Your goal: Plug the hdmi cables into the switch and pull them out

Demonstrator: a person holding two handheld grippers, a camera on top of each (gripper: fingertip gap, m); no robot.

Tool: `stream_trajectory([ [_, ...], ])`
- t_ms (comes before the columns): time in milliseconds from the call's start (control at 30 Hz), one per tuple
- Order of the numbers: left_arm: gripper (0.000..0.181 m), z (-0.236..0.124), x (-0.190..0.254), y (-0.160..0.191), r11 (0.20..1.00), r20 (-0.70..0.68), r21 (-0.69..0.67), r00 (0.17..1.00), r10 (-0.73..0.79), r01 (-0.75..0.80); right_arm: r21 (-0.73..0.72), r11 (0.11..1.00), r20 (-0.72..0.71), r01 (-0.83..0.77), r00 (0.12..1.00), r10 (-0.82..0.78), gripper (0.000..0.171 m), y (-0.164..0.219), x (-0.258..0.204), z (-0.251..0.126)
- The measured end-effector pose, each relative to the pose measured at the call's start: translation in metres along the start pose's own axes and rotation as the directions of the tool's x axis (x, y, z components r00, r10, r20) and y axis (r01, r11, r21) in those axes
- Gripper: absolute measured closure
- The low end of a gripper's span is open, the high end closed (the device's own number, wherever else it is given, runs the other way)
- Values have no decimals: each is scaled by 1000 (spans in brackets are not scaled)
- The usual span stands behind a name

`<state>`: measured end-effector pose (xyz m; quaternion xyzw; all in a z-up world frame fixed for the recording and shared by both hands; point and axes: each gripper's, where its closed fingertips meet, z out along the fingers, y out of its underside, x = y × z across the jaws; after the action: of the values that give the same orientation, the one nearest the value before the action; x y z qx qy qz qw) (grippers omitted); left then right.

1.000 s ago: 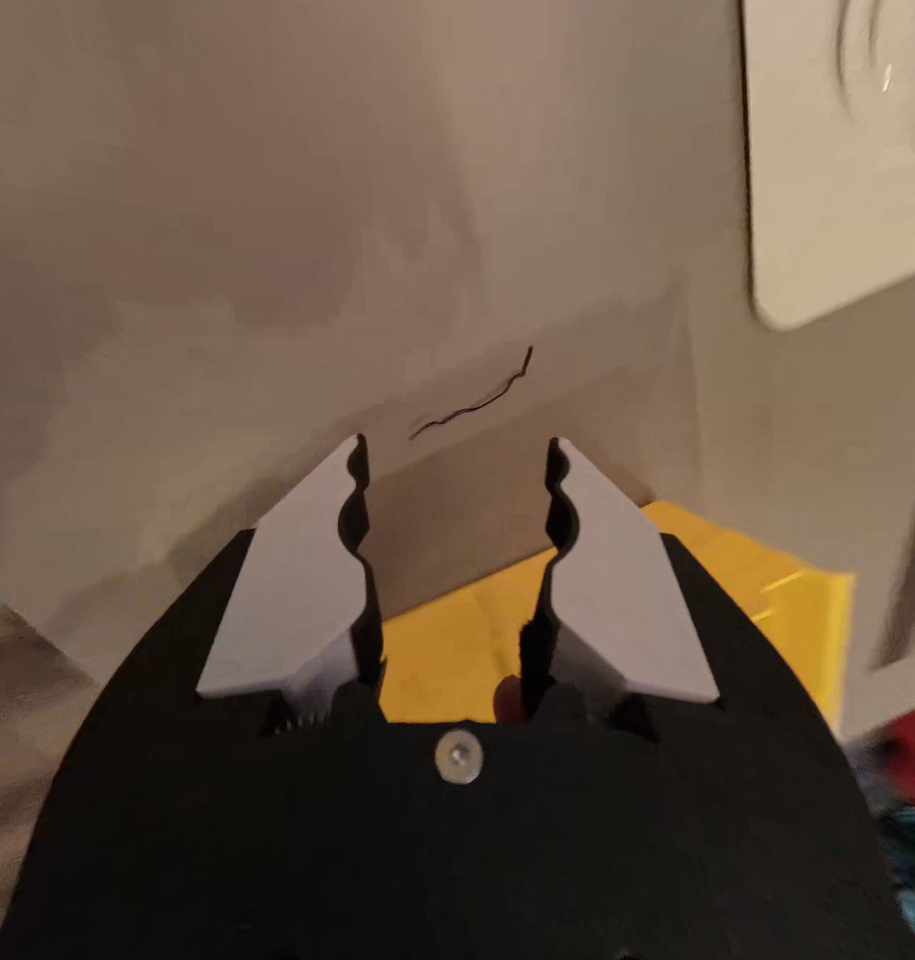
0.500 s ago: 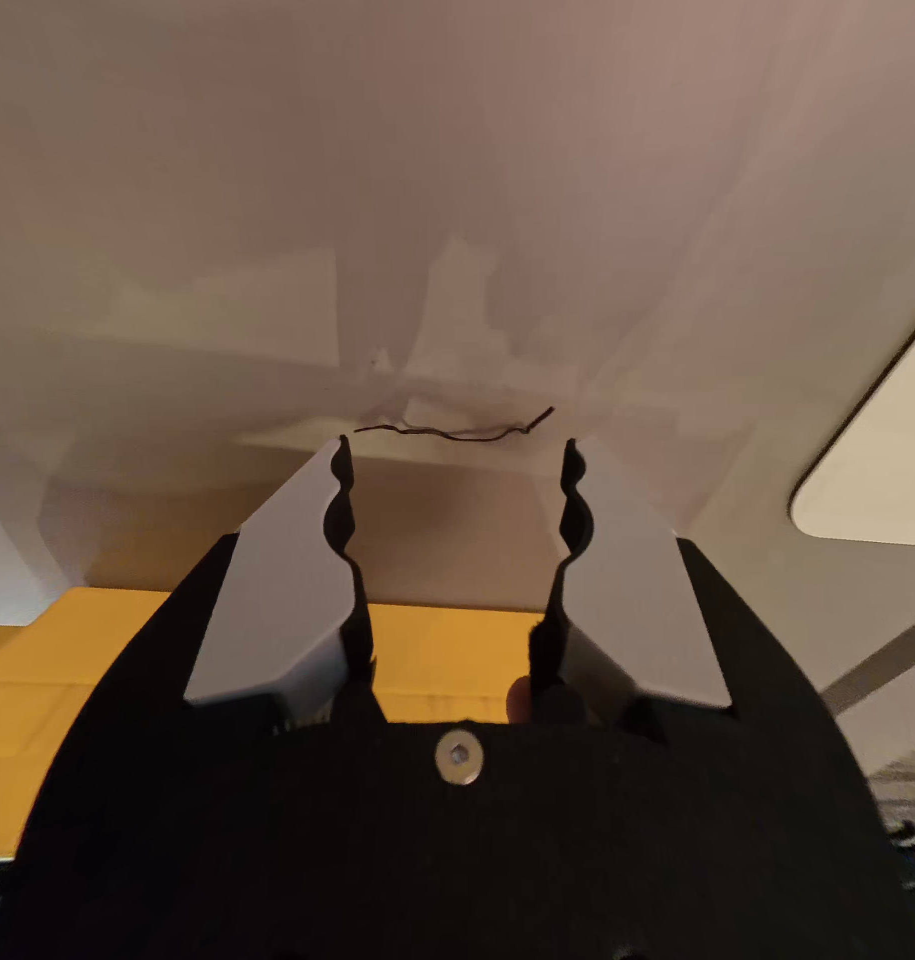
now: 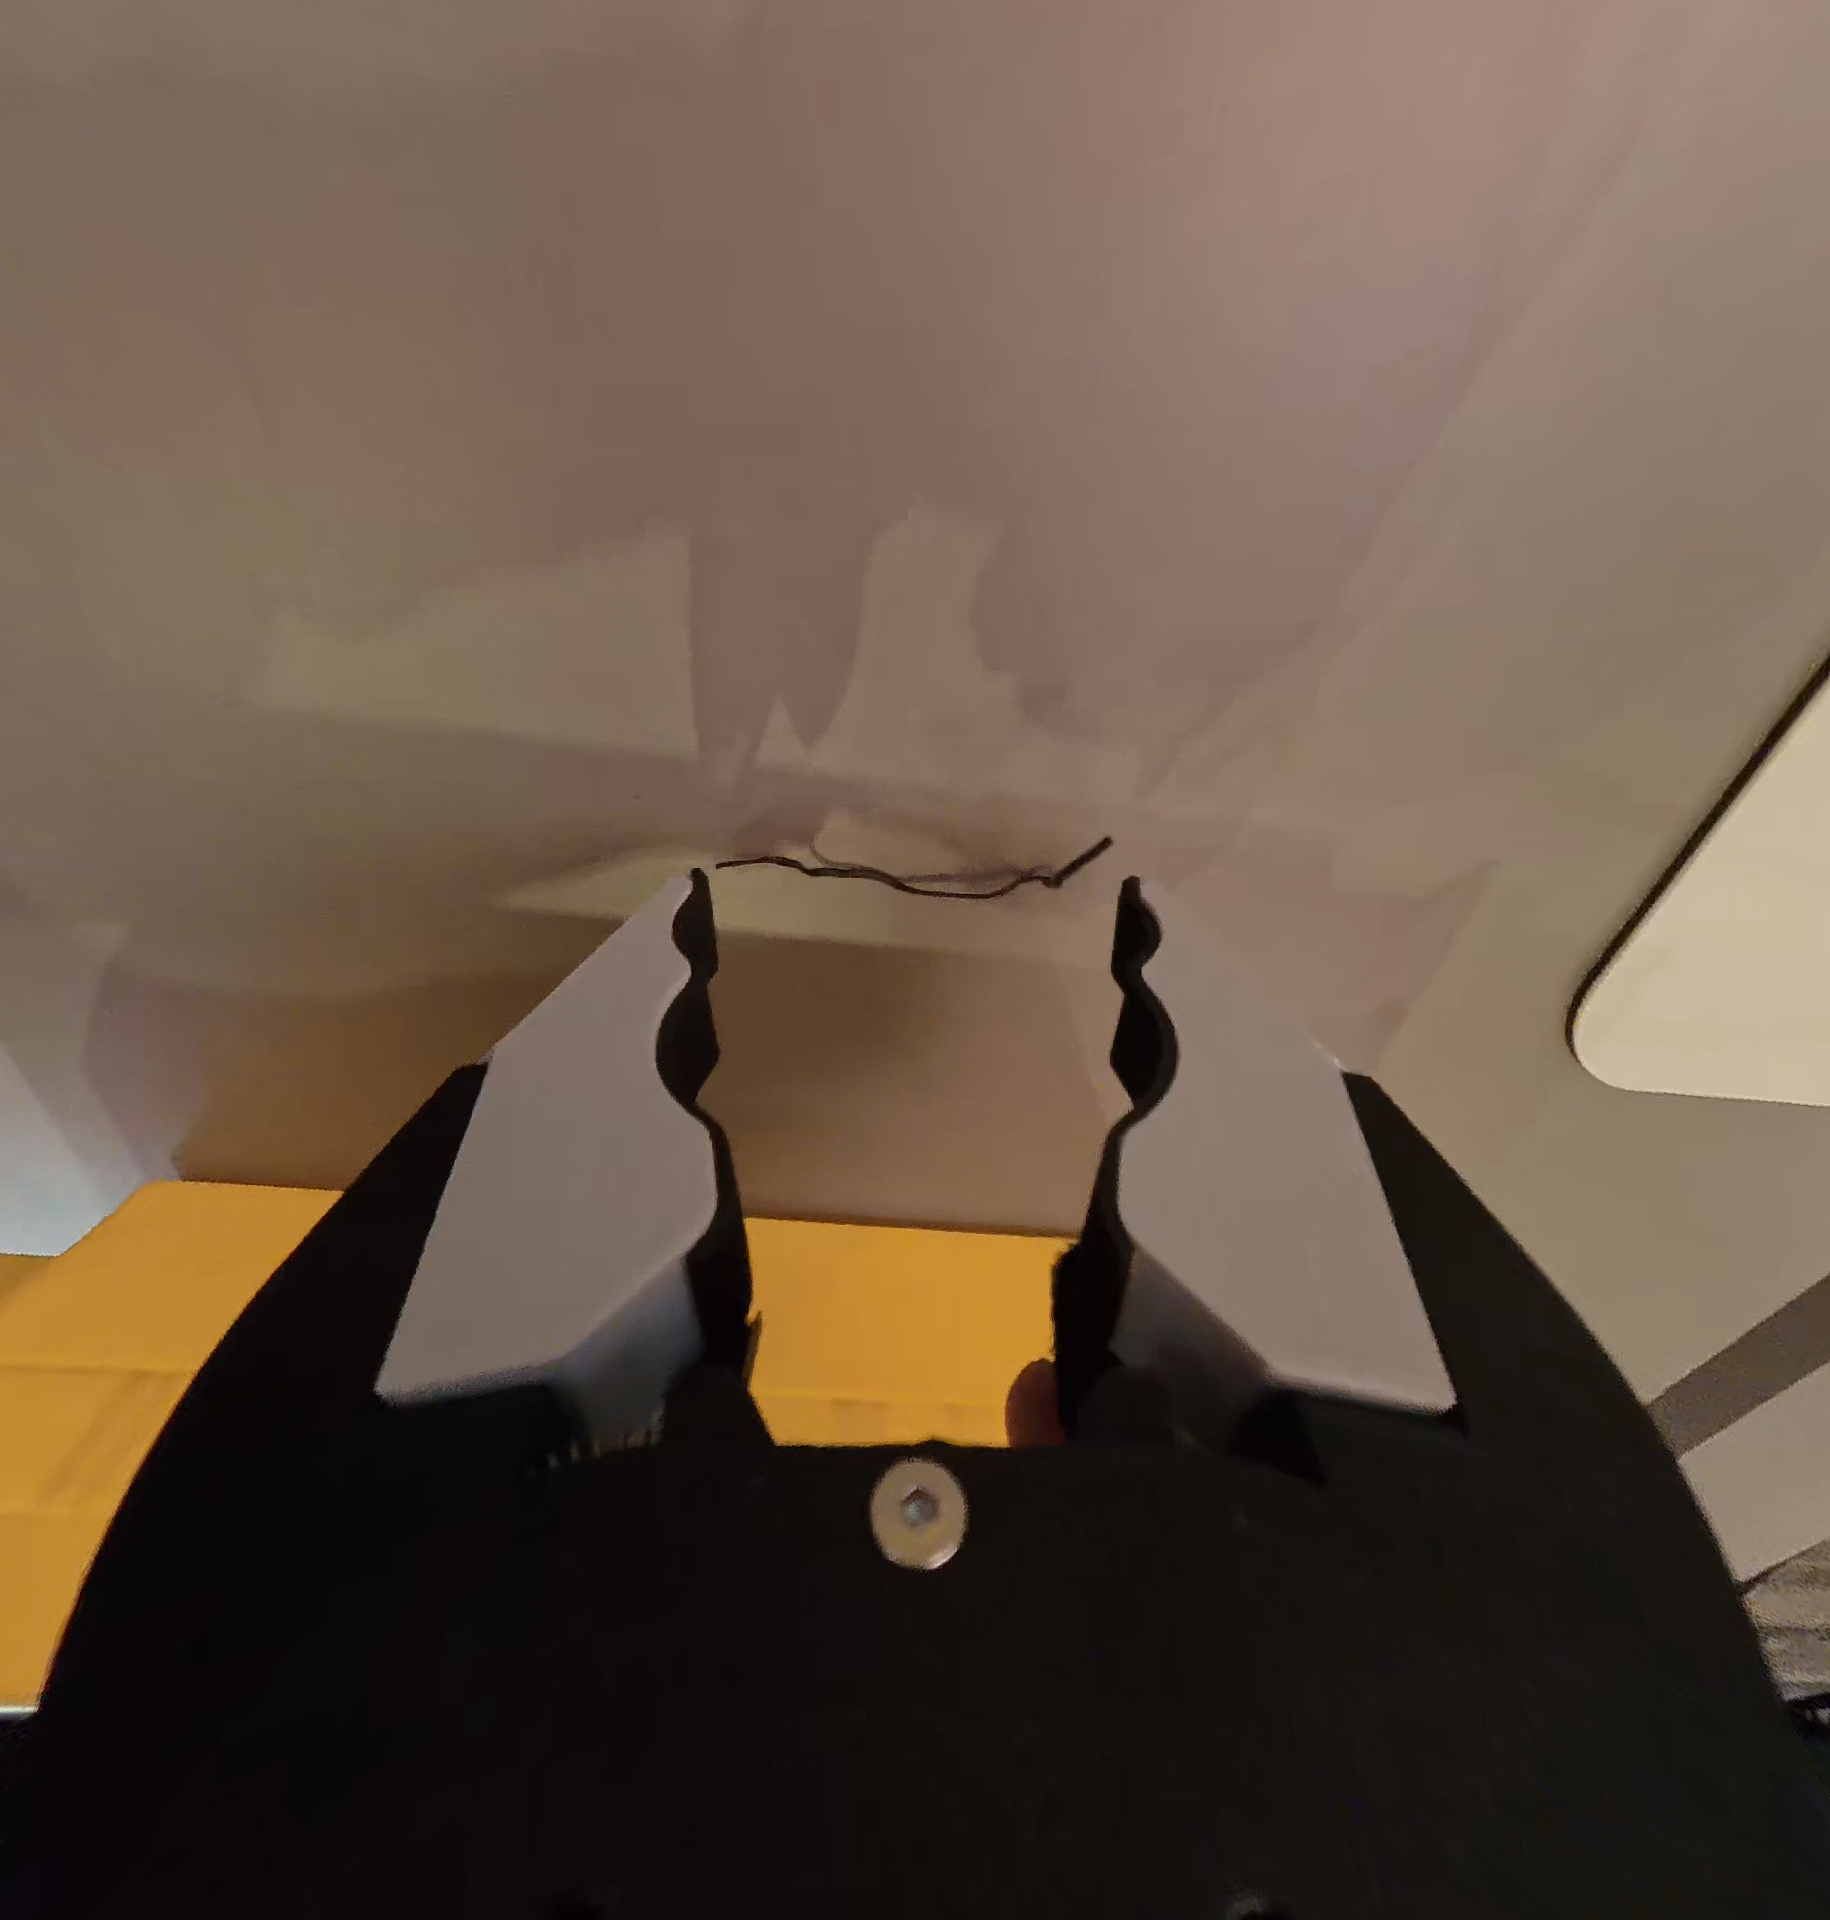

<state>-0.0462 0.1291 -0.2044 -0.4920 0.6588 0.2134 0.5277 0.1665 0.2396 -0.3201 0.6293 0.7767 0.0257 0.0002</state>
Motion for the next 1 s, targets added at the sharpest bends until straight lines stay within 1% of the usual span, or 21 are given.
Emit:
stream_trajectory([
  [67, 180, 1, 0, 0, 1000, -2, 0, 1000, 1, -1, -17, 1000, 5, -8, 1000, 8, 85, 3, 1, 3],
  [100, 180, 1, 1, 0, 1000, -4, 1, 1000, -1, 1, -20, 1000, 8, -7, 1000, 7, 87, 3, 1, 5],
  [233, 180, 2, 3, 1, 1000, -9, -1, 1000, 4, -4, -16, 1000, 44, -6, 999, 7, 103, 2, -2, 10],
  [333, 180, 1, 2, 1, 1000, -6, 0, 1000, 2, -2, -17, 1000, 44, -8, 999, 8, 106, 2, -1, 9],
  [367, 180, 1, 2, 1, 1000, -6, 1, 1000, 1, -1, -17, 1000, 45, -8, 999, 8, 109, 2, -1, 9],
  [400, 180, 2, 2, 1, 1000, -7, 2, 1000, 1, -1, -16, 1000, 45, -7, 999, 8, 117, 1, -1, 9],
  [467, 180, 2, 2, 0, 1000, -7, 1, 1000, 4, -4, -14, 1000, 46, -12, 999, 12, 126, -1, -1, 8],
  [533, 180, 2, 3, 0, 1000, -7, 2, 1000, 5, -5, -16, 1000, 49, -18, 999, 18, 130, -2, -3, 8],
  [600, 180, 1, 2, -1, 1000, -5, 3, 1000, 6, -6, -20, 1000, 49, -18, 999, 19, 138, -4, -4, 8],
  [667, 180, 1, 2, -1, 1000, -4, 4, 1000, 6, -6, -37, 999, 42, -32, 999, 33, 141, -3, -4, 8],
  [700, 180, 1, 2, -1, 1000, -5, 3, 1000, 7, -7, -55, 997, 33, -45, 998, 47, 132, -1, -4, 8],
  [733, 180, 0, 2, -1, 1000, -3, 2, 1000, 10, -10, -70, 996, 29, -54, 998, 56, 118, 1, -6, 7],
  [833, 180, 0, 1, 0, 1000, -2, 3, 1000, 4, -4, -40, 998, 37, -54, 998, 55, 99, -5, -16, 7],
  [900, 180, 1, 1, -1, 1000, -4, 4, 1000, 4, -4, -23, 998, 37, -54, 998, 54, 92, -9, -19, 7],
  [1000, 180, 3, 3, -1, 1000, -10, 4, 1000, 7, -7, -11, 996, 52, -85, 995, 85, 96, -13, -19, 9],
])
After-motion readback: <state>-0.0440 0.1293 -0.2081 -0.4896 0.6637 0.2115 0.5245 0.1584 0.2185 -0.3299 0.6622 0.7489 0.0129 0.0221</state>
